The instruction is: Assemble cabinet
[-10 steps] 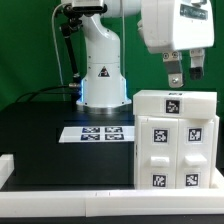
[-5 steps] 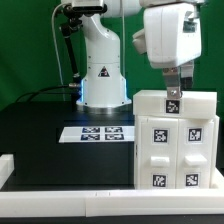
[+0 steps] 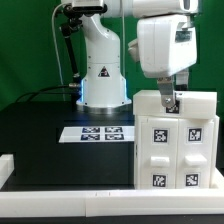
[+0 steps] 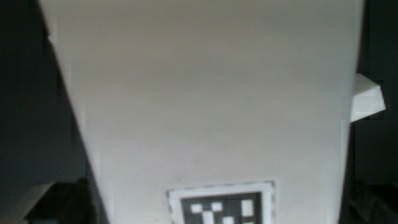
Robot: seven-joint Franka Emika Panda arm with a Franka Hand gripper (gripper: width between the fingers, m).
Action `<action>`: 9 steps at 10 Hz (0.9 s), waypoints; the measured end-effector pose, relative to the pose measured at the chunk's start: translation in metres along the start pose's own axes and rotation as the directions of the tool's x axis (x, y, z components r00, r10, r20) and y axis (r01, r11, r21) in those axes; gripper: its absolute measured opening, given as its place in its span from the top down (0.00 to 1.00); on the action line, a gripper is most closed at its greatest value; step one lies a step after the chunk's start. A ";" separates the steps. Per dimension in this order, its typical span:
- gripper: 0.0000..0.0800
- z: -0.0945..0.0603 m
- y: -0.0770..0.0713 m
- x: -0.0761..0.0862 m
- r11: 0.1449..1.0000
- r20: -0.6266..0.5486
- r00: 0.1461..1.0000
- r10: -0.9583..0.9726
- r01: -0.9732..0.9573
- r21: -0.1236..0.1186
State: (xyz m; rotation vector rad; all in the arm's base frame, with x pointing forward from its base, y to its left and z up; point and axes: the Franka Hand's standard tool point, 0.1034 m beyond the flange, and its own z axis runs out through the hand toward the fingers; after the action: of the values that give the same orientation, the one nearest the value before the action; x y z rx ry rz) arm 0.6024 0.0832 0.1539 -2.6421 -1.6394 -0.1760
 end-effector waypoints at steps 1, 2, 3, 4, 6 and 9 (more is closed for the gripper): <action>0.31 0.000 0.000 0.000 1.000 0.000 1.000 0.000 0.000 0.000; 0.31 0.000 0.000 0.000 1.000 0.000 1.000 0.001 -0.001 0.000; 0.31 0.000 0.000 0.000 1.000 0.000 1.000 0.012 -0.012 0.000; 0.31 0.000 0.000 0.000 0.999 -0.002 0.999 0.040 -0.040 0.001; 0.31 0.000 0.001 -0.001 0.981 -0.006 0.981 0.193 -0.193 -0.002; 0.31 -0.002 0.003 0.000 0.884 -0.027 0.884 0.466 -0.466 -0.013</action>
Offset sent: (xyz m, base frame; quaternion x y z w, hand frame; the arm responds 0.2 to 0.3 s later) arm 0.0000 0.0000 0.0000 0.0000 0.0000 0.0000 1.0000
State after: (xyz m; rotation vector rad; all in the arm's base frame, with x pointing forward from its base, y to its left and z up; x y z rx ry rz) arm 0.6048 0.0819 0.1555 -2.9360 -0.9477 -0.2052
